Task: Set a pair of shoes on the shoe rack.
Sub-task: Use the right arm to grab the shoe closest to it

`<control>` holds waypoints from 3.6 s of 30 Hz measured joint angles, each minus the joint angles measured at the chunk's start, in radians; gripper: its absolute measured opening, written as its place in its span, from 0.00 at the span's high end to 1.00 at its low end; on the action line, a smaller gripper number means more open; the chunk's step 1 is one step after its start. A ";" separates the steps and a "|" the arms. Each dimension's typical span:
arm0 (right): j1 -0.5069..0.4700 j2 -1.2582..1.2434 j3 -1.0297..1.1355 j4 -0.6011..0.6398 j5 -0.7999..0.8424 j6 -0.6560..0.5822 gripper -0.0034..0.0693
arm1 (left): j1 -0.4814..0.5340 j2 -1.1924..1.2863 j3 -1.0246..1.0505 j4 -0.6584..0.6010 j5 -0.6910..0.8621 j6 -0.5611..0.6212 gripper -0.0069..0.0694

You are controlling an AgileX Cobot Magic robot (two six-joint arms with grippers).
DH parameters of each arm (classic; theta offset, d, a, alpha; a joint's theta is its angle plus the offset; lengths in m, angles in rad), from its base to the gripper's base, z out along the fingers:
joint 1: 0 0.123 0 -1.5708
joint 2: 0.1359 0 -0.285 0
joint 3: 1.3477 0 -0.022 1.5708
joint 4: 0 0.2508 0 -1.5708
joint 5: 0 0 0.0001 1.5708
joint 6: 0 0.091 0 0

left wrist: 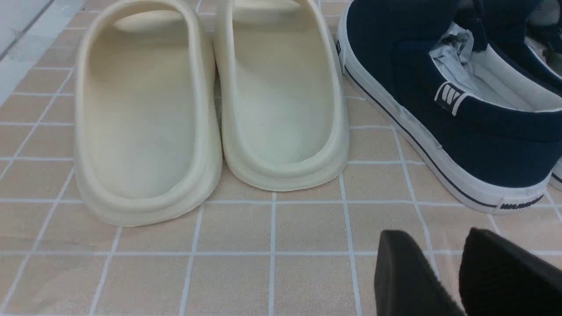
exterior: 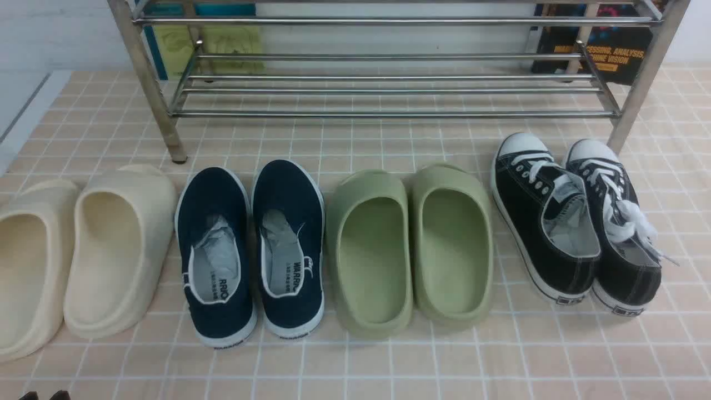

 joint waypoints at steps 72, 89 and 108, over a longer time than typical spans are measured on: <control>0.000 0.069 -0.080 -0.007 -0.998 0.308 0.62 | 0.000 0.000 0.000 0.000 0.001 0.000 0.59; 0.098 1.096 -0.704 0.258 -0.040 0.006 0.95 | 0.000 0.000 0.000 0.000 0.001 0.000 0.59; 0.410 1.768 -1.159 -0.089 0.234 0.179 0.45 | 0.000 0.000 0.000 0.000 0.001 0.000 0.59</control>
